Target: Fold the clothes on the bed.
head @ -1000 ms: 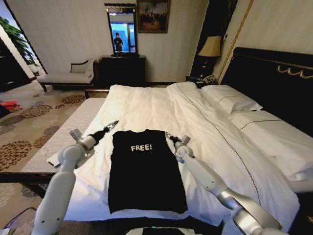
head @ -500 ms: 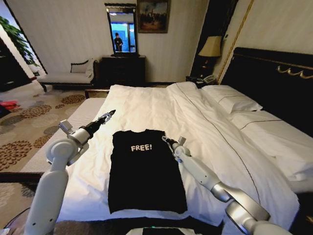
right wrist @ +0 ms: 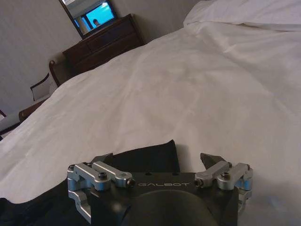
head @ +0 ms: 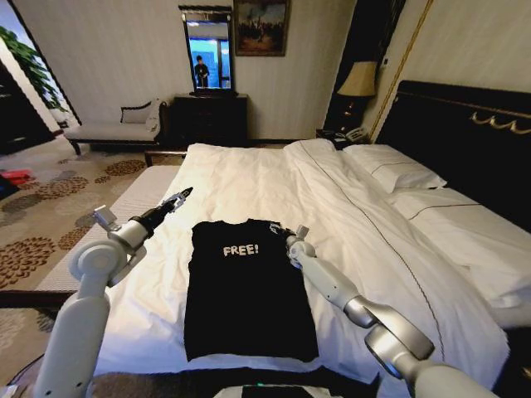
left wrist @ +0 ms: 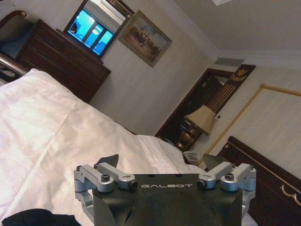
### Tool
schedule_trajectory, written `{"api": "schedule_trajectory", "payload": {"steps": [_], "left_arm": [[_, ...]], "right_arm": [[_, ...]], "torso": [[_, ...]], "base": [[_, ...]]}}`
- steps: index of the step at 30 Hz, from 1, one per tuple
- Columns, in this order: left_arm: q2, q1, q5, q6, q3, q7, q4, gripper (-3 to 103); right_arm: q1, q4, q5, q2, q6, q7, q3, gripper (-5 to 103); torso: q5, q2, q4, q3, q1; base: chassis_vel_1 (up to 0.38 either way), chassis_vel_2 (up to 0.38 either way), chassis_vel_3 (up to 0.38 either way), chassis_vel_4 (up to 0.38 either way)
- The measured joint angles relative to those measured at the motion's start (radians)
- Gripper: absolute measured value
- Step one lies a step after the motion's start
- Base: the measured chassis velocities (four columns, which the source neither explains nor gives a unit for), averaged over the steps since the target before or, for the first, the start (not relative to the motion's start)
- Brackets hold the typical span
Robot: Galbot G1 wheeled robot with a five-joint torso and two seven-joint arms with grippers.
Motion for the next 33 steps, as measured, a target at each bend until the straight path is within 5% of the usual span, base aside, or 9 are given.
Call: {"api": "schedule_trajectory", "payload": {"steps": [11,33], "left_arm": [[0.007,0.007,-0.027,0.000,-0.022,-0.012,-0.015,100],[0.007,0.005,-0.028,0.000,-0.020,-0.013,0.004,100]], "right_arm": [[0.032,-0.072,-0.037,0.026,0.000,-0.007,0.007,98],[0.051,-0.122,-0.077,0.049,0.012,-0.031,-0.013,13]], "torso": [[0.0000,0.000,-0.0001,0.000,0.000],[0.0001,0.000,-0.0003,0.000,0.000]], "base": [[0.000,0.000,0.000,0.000],[0.000,0.000,0.000,0.000]]}}
